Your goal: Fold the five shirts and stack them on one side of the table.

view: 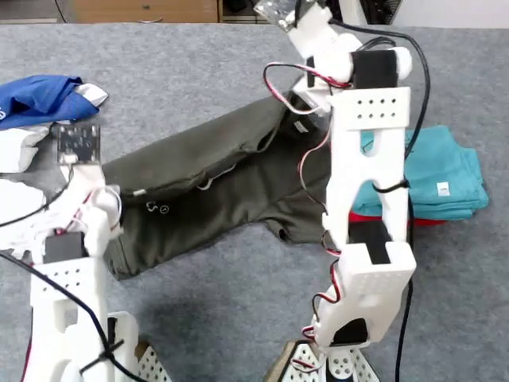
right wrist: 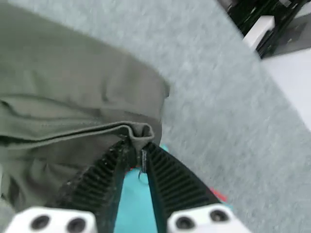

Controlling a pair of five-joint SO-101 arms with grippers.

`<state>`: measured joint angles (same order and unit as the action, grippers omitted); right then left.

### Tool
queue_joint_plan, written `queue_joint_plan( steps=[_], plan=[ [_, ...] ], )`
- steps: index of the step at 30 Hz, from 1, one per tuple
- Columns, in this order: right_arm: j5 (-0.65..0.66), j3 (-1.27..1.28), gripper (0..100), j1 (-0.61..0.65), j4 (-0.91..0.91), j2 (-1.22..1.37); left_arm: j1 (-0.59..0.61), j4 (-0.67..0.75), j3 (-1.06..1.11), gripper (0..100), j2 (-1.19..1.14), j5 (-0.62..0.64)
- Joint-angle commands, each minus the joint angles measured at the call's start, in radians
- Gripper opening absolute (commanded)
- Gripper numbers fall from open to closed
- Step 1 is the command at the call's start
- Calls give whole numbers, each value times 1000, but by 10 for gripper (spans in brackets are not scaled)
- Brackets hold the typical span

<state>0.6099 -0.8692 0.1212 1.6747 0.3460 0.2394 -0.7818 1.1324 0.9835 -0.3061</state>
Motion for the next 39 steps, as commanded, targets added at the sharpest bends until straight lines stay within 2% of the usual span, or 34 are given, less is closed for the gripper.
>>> queue_joint_plan(
  steps=[1,6,11,16,20,24,31,39],
  plan=[
    [40,-44,4,-33,66,-73,-6,-5,48,19,54,-3],
    [95,-1,4,-51,109,-81,-5,-5,74,19,56,-2],
    [149,282,5,-39,87,-203,-2,-8,75,19,56,-2],
    [181,704,5,-42,-81,-429,-44,-58,75,19,56,-55],
    [183,1067,5,-42,-247,-624,-49,-87,95,19,64,-57],
    [178,1319,5,-74,-356,-756,-48,-115,97,19,59,-54],
    [184,1448,5,-166,-451,-777,-54,-181,133,19,65,-52],
    [186,1454,5,-162,-462,-776,-54,-181,199,19,65,-57]
  ],
)
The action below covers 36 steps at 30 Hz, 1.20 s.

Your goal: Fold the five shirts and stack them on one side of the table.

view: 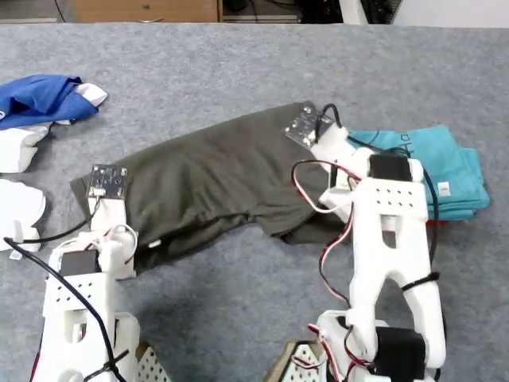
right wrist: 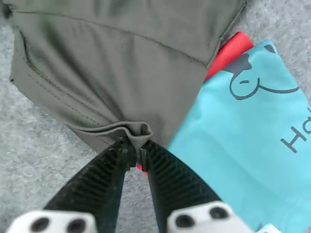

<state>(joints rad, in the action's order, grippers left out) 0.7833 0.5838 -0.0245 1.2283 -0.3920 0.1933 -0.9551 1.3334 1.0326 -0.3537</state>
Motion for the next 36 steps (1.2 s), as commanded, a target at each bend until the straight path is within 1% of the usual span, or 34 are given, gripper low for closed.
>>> queue_joint_plan(
  steps=[1,5,6,8,10,12,14,17,20,22,24,27,28,29,31,32,36],
  plan=[
    [23,1,5,-16,-15,-38,-8,-8,-5,19,16,-8],
    [57,2,14,-16,-9,-38,-8,-9,-9,22,16,-5],
    [58,2,34,-16,-8,-38,-8,-12,-9,26,16,-5],
    [60,2,114,-18,0,-42,-8,-46,-17,78,16,-5],
    [100,2,210,-16,23,-47,-5,-97,-40,165,18,5],
    [138,-1,290,-16,43,-47,2,-137,-72,226,18,51],
    [143,-2,320,-22,44,-47,2,-175,-115,253,18,97],
    [141,-5,320,-25,48,-50,-3,-230,-190,272,18,129],
    [120,-10,320,-25,48,-85,2,-310,-293,268,18,123],
    [103,-42,294,-22,49,-119,5,-371,-385,264,18,123],
    [75,-99,211,-13,48,-130,18,-431,-493,209,18,129],
    [28,-197,69,39,48,-77,15,-456,-644,24,7,124],
    [9,-229,46,56,48,-44,15,-456,-680,15,7,130],
    [-12,-266,44,77,48,-2,20,-454,-703,40,7,146],
    [-54,-344,56,117,46,96,21,-417,-715,36,4,229],
    [-77,-390,57,137,44,151,21,-381,-697,20,-4,267],
    [-158,-587,27,209,43,400,21,-163,-569,19,-125,350]
  ],
)
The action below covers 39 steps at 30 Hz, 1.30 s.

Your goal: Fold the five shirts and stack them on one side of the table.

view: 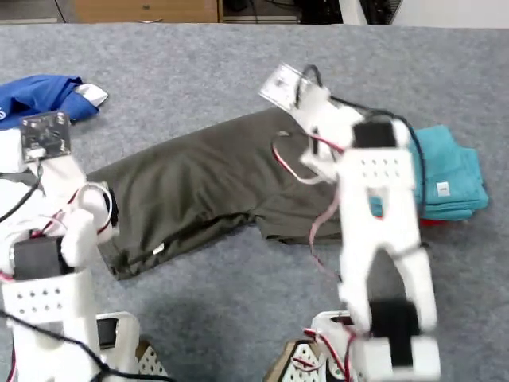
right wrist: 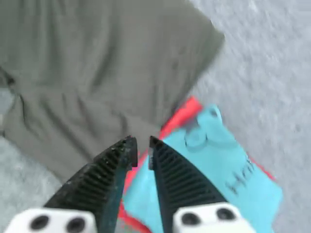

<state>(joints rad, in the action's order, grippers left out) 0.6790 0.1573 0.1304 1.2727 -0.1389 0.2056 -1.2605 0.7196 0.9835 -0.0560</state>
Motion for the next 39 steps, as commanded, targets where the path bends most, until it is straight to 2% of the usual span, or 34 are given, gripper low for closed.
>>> queue_joint_plan(
  steps=[1,4,10,20,22,27,30,39],
  plan=[
    [-68,-213,19,68,0,209,9,192,68,19,-127,68],
    [-101,-378,12,102,5,392,12,298,87,19,-298,94],
    [-112,-707,13,111,2,730,98,451,2,19,-605,92],
    [-112,-1320,15,-2,2,1308,126,470,-126,19,-961,83],
    [-112,-1440,15,-21,6,1399,127,489,-124,19,-989,72],
    [-107,-1727,15,-31,72,1534,132,519,-126,19,-1004,-46],
    [-106,-1834,15,-16,172,1566,126,516,-130,19,-1000,-75],
    [-51,-1825,16,59,410,1346,84,273,-201,19,-722,-120]
  ],
)
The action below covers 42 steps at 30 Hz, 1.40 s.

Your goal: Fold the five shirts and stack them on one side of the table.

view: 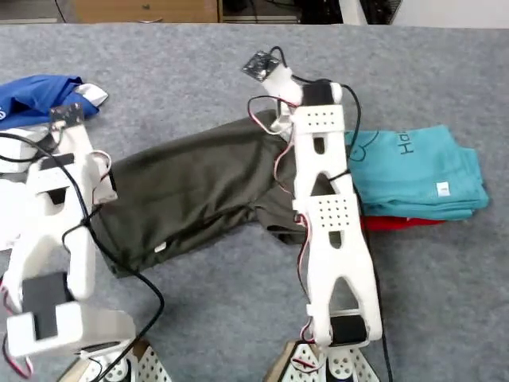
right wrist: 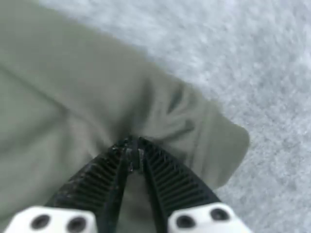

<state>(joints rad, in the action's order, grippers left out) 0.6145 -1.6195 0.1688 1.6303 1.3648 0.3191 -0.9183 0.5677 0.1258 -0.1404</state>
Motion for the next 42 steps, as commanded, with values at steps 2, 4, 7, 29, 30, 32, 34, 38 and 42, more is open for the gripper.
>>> queue_joint_plan(
  steps=[2,4,7,29,30,32,34,38,42],
  plan=[
    [14,-48,16,24,91,-219,-64,-130,-25,19,229,-63],
    [14,-48,16,24,127,-277,-106,-173,37,19,328,-69],
    [15,-36,15,21,158,-349,-161,-186,195,19,484,-68],
    [29,690,15,-36,-132,-403,-54,-123,698,19,685,-244],
    [31,690,15,-39,-132,-386,-31,-123,706,19,685,-272],
    [29,674,14,-44,-144,-352,2,-123,724,19,685,-313],
    [28,654,14,-47,-152,-326,18,-126,729,19,685,-330],
    [28,562,13,-50,-106,-311,-5,-189,684,19,694,-328],
    [31,401,14,-45,31,-326,-23,-276,562,19,694,-325]
  ],
)
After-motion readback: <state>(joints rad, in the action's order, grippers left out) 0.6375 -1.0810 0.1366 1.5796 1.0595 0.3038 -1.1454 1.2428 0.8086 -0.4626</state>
